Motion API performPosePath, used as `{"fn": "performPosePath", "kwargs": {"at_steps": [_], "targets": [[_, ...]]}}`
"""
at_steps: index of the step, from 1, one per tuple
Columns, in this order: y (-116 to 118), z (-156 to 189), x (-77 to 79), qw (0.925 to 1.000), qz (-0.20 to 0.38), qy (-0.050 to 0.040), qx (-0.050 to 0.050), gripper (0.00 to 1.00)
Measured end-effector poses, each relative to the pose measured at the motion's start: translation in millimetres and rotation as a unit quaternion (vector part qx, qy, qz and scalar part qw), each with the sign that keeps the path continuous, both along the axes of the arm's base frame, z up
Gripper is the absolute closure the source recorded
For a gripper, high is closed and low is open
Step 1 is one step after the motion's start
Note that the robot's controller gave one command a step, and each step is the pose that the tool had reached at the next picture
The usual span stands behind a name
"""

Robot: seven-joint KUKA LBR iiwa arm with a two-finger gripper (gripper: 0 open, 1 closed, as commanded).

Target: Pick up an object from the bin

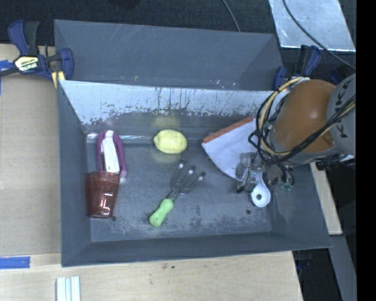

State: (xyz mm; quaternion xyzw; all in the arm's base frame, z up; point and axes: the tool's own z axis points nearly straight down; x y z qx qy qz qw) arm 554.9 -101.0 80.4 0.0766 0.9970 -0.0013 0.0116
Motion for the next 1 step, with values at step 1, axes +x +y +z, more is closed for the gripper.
{"fn": "performPosePath", "kwargs": {"at_steps": [1], "targets": [[0.0, -0.1, 0.0, 1.0, 0.0, 0.0, 0.0, 1.0]]}}
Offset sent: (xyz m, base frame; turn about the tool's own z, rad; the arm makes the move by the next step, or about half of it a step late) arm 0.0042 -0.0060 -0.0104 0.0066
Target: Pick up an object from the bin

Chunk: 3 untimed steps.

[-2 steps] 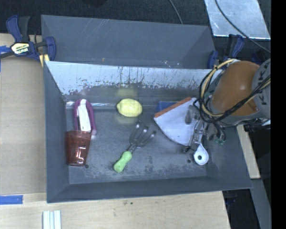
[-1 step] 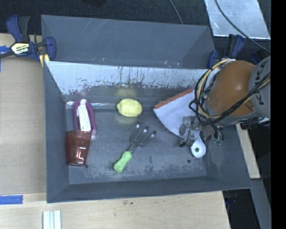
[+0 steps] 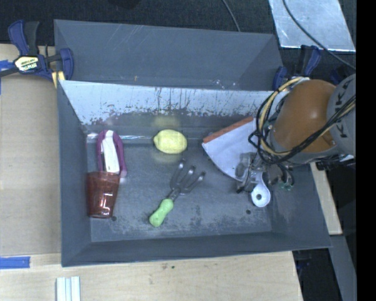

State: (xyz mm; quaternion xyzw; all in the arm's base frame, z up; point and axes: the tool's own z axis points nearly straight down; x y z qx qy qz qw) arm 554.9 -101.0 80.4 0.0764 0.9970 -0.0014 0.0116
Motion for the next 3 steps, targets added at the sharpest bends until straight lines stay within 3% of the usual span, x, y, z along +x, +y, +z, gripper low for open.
{"fn": "performPosePath", "kwargs": {"at_steps": [2, 3], "targets": [[-6, -10, 6.7, 1.0, -0.006, 0.0009, 0.001, 1.0], [-3, -11, 31.9, 0.9948, 0.101, 0.0132, 0.003, 1.0]]}}
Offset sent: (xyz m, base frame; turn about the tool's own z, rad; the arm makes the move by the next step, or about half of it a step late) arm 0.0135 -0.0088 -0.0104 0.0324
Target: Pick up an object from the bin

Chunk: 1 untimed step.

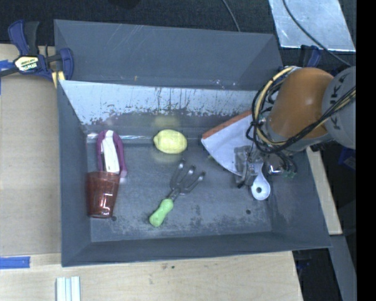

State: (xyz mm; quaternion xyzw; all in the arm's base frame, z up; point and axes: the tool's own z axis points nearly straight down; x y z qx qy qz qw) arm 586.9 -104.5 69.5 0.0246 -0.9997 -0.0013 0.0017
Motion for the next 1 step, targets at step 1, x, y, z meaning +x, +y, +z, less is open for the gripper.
{"fn": "performPosePath", "kwargs": {"at_steps": [1], "targets": [[-14.1, 0.3, -5.2, 0.9935, -0.114, 0.0011, 0.008, 1.0]]}}
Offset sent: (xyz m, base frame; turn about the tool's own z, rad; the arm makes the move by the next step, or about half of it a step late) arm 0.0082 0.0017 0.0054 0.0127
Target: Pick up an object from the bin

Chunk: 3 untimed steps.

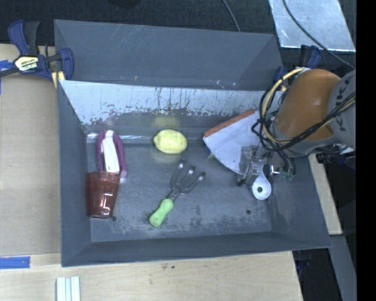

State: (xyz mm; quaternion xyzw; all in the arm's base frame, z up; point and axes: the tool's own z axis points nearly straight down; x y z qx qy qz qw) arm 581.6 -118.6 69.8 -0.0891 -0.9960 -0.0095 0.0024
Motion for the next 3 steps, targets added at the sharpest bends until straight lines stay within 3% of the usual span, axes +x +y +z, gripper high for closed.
{"fn": "performPosePath", "kwargs": {"at_steps": [1, 2, 3], "targets": [[14, 5, 11.7, 0.9942, 0.108, 0.0043, -0.007, 1.0], [8, 3, 4.2, 0.9998, 0.022, 0.0006, 0.0, 1.0], [12, 4, 17.0, 0.9997, 0.017, 0.0192, -0.005, 1.0]]}}
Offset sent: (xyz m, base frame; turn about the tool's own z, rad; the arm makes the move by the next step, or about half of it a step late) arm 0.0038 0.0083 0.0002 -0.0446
